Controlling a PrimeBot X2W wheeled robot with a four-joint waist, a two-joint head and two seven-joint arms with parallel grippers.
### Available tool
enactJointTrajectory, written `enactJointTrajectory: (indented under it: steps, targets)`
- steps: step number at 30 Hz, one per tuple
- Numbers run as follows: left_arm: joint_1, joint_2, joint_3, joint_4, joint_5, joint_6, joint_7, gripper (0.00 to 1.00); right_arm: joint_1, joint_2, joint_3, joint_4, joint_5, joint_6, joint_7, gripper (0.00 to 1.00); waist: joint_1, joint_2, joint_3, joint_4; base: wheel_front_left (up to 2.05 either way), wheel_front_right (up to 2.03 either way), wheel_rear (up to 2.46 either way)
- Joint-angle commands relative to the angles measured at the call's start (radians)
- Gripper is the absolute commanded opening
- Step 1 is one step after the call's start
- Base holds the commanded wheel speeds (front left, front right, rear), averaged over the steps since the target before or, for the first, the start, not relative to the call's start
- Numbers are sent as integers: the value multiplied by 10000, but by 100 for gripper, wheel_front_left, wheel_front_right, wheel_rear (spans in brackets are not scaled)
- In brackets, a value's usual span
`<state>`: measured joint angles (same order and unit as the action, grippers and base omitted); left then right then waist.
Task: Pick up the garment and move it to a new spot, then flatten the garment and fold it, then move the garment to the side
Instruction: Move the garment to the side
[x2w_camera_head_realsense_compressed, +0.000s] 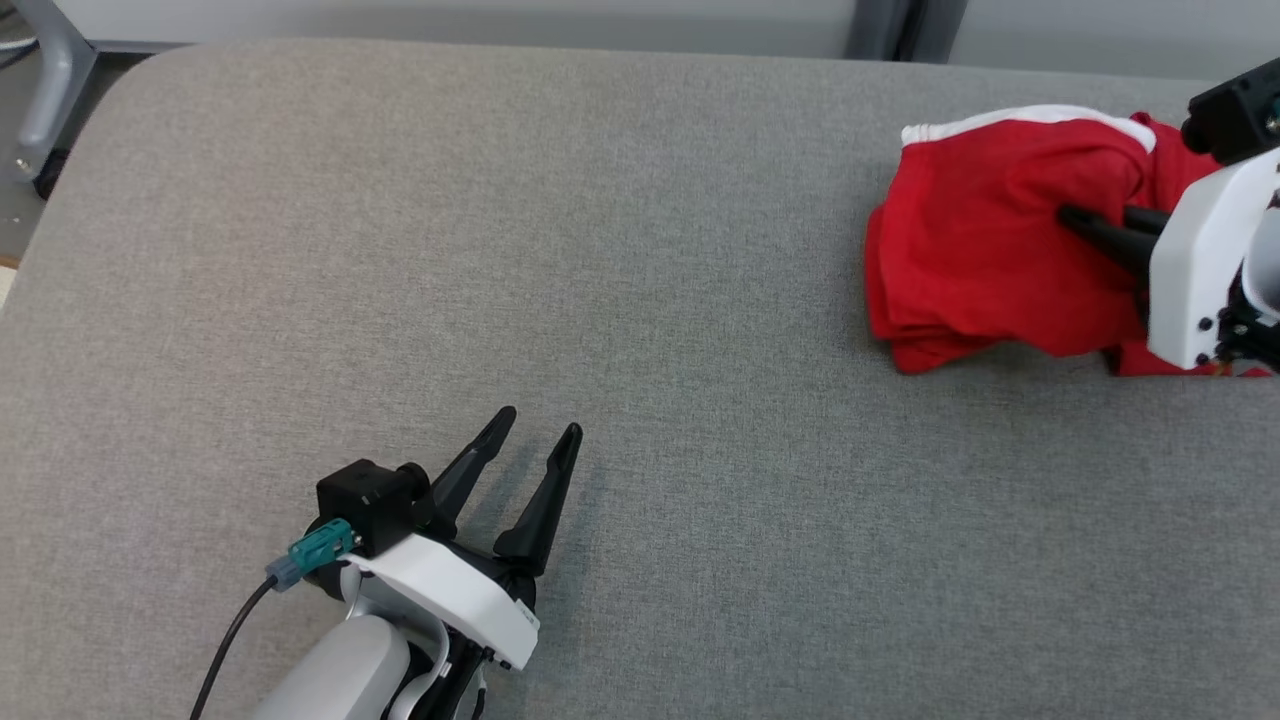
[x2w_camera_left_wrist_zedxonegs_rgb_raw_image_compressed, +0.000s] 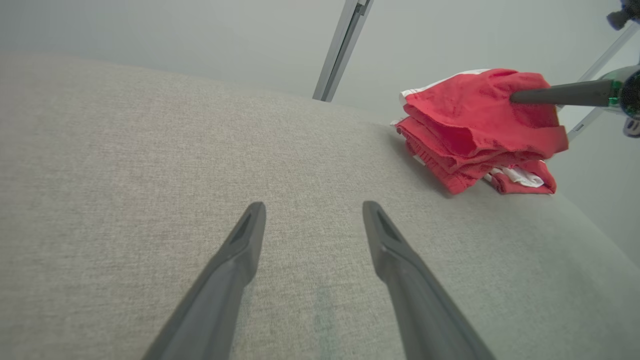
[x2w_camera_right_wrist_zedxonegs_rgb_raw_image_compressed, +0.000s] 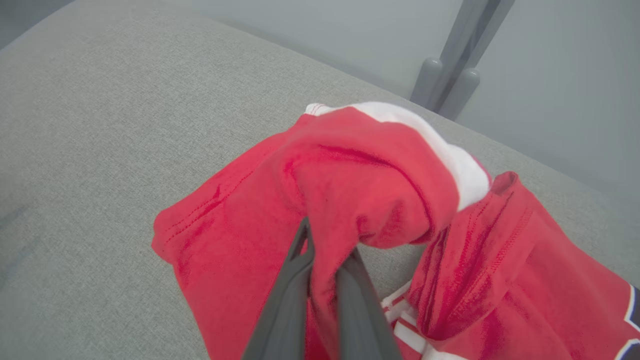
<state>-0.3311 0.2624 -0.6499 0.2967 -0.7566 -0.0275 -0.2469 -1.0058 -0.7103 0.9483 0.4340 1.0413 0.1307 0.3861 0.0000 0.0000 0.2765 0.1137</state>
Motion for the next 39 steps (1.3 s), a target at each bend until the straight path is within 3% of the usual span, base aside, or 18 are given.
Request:
enactJointTrajectory:
  steps: [1, 13, 27, 39]
  targets:
    - [-254, 10, 29, 44, 84, -90, -26, 100, -407, -350, 342, -127, 6, 5, -122, 0, 0, 0, 473, -123, 0, 0, 0]
    - [-808, -124, 29, 204, 280, -279, -112, 100, -2931, -2329, 2846, -540, -159, 3, -486, 0, 0, 0, 1460, -81, 0, 0, 0]
    - [-948, -97, 200, -59, 557, -251, -164, 100, -3741, -3428, 3302, -720, -853, 3, 568, 0, 0, 0, 1689, -138, 0, 0, 0]
    - [-1141, -79, 203, -107, 606, -303, -170, 100, -3684, -3627, 3306, 103, -2176, 3, 1056, 0, 0, 0, 2028, 73, 0, 0, 0]
